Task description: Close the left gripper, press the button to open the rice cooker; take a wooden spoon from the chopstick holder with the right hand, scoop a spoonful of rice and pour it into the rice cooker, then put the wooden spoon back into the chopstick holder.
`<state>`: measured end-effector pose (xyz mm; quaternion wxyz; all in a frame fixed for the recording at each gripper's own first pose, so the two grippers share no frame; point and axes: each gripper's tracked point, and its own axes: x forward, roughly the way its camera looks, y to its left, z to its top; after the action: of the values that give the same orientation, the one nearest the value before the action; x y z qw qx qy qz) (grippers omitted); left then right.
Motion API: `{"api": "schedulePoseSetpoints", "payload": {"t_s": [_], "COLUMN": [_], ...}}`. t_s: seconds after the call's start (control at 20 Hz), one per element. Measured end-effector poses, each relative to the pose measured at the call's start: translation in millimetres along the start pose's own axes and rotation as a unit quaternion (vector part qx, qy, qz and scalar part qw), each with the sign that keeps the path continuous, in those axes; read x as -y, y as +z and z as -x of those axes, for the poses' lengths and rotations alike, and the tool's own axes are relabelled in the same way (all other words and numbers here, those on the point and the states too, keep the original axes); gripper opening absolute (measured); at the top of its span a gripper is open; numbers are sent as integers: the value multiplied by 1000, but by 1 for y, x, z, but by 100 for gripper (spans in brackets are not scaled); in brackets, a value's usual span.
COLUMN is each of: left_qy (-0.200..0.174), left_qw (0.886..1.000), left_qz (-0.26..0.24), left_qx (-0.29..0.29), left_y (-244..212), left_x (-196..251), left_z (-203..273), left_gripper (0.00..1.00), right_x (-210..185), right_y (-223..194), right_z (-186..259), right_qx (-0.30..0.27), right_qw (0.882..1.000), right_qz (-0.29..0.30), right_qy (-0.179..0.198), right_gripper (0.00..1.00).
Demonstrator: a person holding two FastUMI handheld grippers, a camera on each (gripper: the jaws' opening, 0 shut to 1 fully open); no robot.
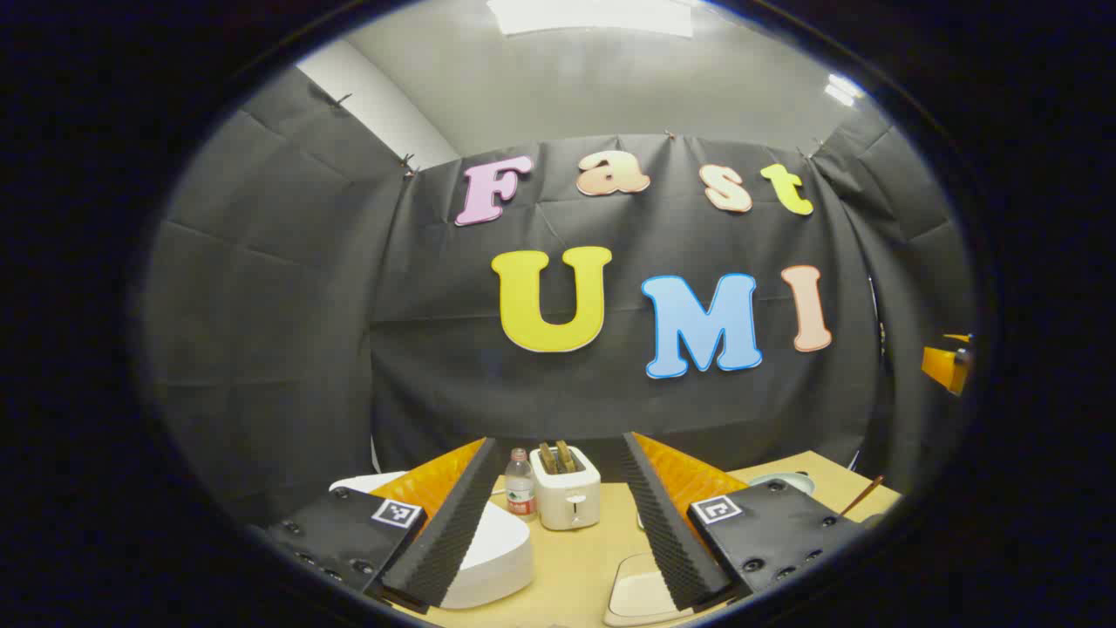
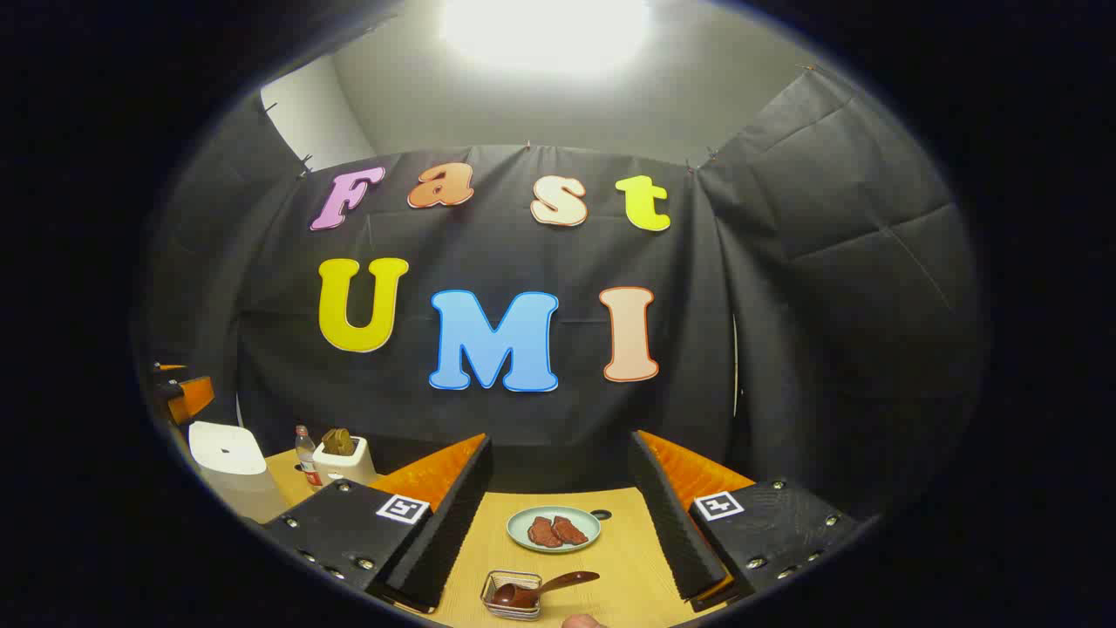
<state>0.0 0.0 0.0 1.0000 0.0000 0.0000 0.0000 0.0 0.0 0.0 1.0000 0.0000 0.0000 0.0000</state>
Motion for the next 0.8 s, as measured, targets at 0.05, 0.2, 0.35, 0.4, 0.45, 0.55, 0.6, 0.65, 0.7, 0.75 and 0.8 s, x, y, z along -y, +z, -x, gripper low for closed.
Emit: {"api": "schedulePoseSetpoints", "payload": {"t_s": [0.05, 0.2, 0.35, 0.4, 0.45, 0.55, 0.6, 0.65, 0.7, 0.75, 0.8], "left_qy": [1, 14, 5, 2, 2, 6, 4, 4, 5, 5, 4], "left_qw": [1000, 1000, 1000, 1000, 1000, 1000, 1000, 1000, 1000, 1000, 1000], "left_qz": [-1, -13, -13, -14, -15, -7, -3, -2, -6, -10, -13], "left_qx": [1, 6, 13, 8, 5, 6, 6, 7, 8, 10, 11], "left_y": [-1, 4, 11, 11, 10, 13, 14, 14, 16, 15, 16], "left_x": [3, 4, 3, 1, -5, -15, -19, -23, -27, -31, -31], "left_z": [2, 9, 15, 14, 12, 12, 12, 14, 15, 16, 17], "left_gripper": [98, 96, 98, 98, 98, 98, 98, 98, 98, 98, 98], "right_x": [0, -6, -5, -6, -12, -16, -18, -21, -24, -27, -29], "right_y": [1, 6, 7, 11, 15, 17, 15, 15, 18, 20, 21], "right_z": [-1, -1, 2, 4, 9, 11, 12, 14, 15, 18, 19], "right_qx": [3, 10, 3, 6, 12, 18, 15, 14, 15, 16, 17], "right_qw": [1000, 1000, 1000, 1000, 999, 999, 1000, 1000, 1000, 1000, 999], "right_qz": [2, -5, -19, -29, -36, -26, -20, -18, -22, -26, -27], "right_qy": [6, 28, 15, 8, 9, 4, 2, 1, 1, 1, 0], "right_gripper": [95, 95, 95, 95, 95, 95, 95, 95, 95, 96, 95]}}
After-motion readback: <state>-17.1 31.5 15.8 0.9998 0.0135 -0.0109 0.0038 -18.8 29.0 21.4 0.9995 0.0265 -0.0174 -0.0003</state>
